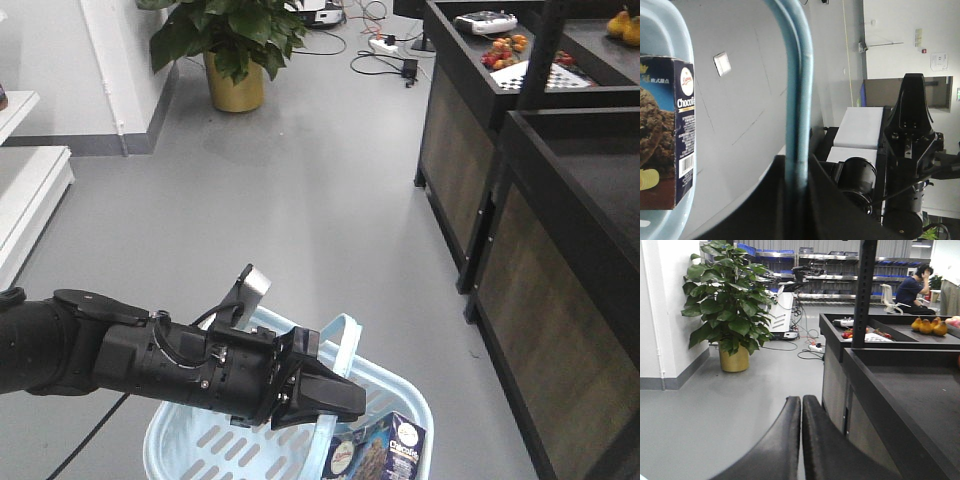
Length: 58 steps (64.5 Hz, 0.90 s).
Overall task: Left arm holds basket, right arm returns cookies
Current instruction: 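Turn the base past the potted plant, keeping the basket in the left gripper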
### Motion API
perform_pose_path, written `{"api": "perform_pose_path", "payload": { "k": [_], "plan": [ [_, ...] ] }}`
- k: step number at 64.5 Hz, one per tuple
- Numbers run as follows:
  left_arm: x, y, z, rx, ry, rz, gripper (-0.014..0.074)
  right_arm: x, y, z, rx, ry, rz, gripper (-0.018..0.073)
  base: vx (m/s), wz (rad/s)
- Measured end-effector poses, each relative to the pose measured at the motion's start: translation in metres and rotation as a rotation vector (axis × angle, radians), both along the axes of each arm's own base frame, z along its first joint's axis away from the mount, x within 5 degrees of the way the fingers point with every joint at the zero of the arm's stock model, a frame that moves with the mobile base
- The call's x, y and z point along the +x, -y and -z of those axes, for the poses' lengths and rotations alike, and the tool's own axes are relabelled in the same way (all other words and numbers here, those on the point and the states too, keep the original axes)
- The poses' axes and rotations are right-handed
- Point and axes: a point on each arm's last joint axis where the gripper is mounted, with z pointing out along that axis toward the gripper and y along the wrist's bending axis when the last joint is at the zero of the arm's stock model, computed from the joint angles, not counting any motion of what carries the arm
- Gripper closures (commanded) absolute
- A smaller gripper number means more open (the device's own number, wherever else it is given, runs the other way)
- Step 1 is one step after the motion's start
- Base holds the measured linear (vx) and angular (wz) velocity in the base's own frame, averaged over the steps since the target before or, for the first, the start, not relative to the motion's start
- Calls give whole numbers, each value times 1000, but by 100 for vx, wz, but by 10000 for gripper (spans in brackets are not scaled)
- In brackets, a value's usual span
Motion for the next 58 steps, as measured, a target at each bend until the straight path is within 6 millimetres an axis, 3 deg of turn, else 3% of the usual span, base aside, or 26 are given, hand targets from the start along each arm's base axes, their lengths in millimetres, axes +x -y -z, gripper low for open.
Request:
{"api": "perform_pose_path", "payload": {
  "k": [58],
  "plan": [
    [0, 0, 0, 0, 0, 0, 603, 0, 0, 0, 0, 0, 0, 568, 31, 1]
  ]
}}
